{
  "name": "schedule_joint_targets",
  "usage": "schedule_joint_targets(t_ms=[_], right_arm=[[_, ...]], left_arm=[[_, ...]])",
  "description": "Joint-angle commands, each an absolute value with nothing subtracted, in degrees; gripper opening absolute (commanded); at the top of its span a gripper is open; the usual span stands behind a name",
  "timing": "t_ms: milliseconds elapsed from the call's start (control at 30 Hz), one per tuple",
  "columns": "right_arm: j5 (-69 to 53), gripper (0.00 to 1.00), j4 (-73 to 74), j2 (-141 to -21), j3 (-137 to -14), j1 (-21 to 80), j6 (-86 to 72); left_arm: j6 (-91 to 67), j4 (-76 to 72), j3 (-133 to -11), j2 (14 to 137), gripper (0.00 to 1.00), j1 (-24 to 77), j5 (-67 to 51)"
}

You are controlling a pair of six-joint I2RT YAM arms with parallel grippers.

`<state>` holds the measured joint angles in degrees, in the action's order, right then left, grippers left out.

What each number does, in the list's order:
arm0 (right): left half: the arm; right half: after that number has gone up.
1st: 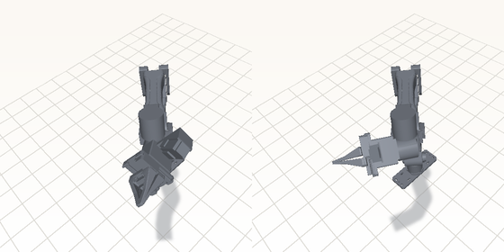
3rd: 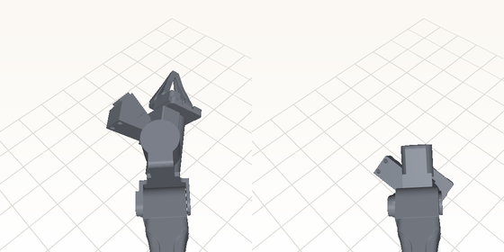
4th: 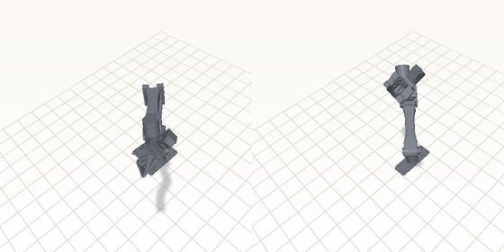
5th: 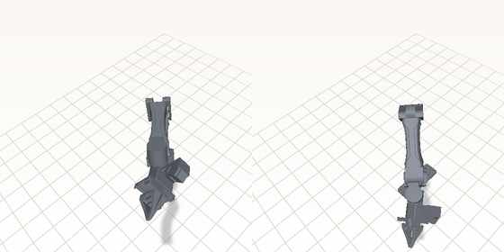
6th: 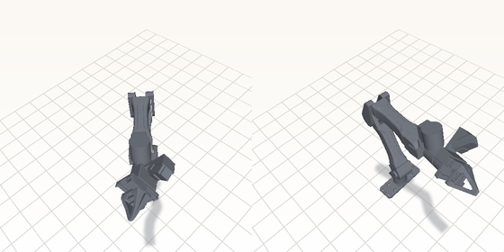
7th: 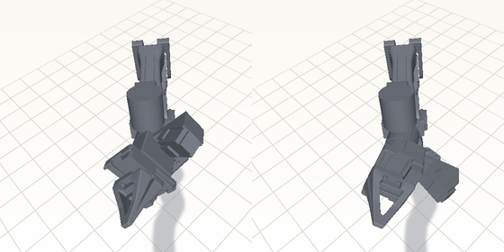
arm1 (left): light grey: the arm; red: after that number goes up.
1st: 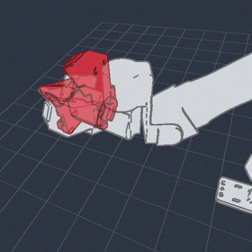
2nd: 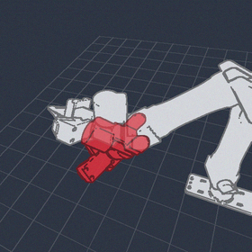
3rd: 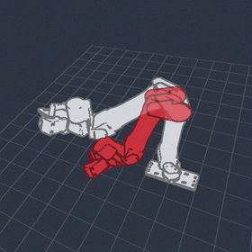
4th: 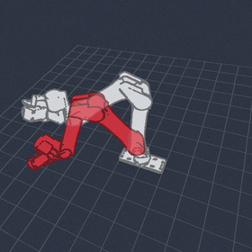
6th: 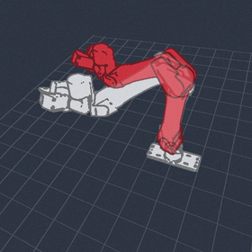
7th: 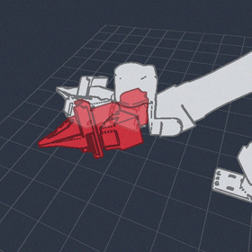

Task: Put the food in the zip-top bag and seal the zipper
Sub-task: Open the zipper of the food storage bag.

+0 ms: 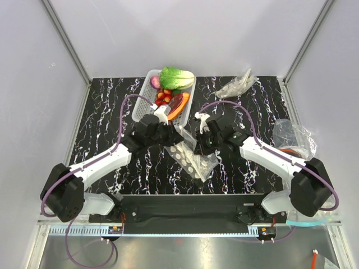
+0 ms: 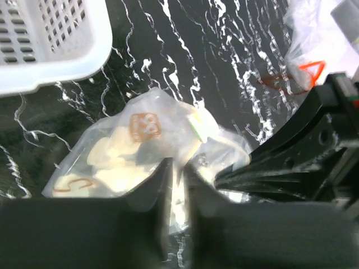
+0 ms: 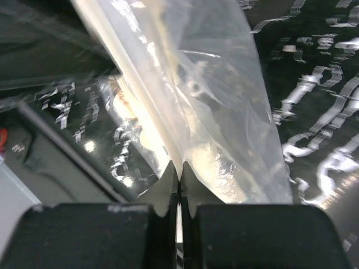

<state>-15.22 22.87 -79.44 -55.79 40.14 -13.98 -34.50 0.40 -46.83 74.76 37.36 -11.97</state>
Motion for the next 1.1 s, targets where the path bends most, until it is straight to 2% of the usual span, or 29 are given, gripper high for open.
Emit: schedule_joint_targets(t_ms=[0, 100, 133, 333, 467, 533, 633, 833, 1067], right_arm=[[-4.94, 0.00, 26.10, -74.64, -59.32, 40.43, -15.55], [-4.30, 0.00, 27.51, -72.17, -60.82, 40.25, -17.05], [-5.79, 0.00, 27.16, -71.81, -61.08, 40.34, -17.57], [-5.89, 0.00, 18.91, -69.35, -56.96, 40.34, -31.87], [-6.51, 0.00, 12.66, -67.59, -54.23, 40.34, -34.36], [-5.63, 0.00, 13.27, -66.80, -54.93, 40.34, -34.45], [-2.22, 0.00, 16.87, -65.92, -57.03, 40.34, -33.76], [-0.52, 0.00, 21.36, -64.69, -60.11, 40.34, -32.52], [-4.83, 0.00, 20.83, -63.64, -61.87, 40.25, -33.66]], left_arm=[[-33.40, -0.18, -50.71, 74.36, 0.40, 36.39, -9.76], [-33.92, -1.66, -50.01, 73.48, 0.88, 36.21, -12.74], [-34.45, -5.41, -49.05, 72.87, 0.92, 36.21, -15.79], [-40.51, -20.02, -42.20, 72.42, 0.94, 36.30, -21.79], [-42.63, -26.10, -38.33, 72.25, 0.93, 36.30, -21.71], [-42.80, -26.28, -36.66, 70.85, 0.93, 36.30, -18.66], [-42.98, -27.76, -31.41, 65.51, 0.99, 36.21, -14.26], [-43.77, -32.34, -20.58, 55.21, 0.99, 35.95, -8.53], [-41.93, -38.49, -20.56, 58.27, 0.99, 35.42, -14.76]])
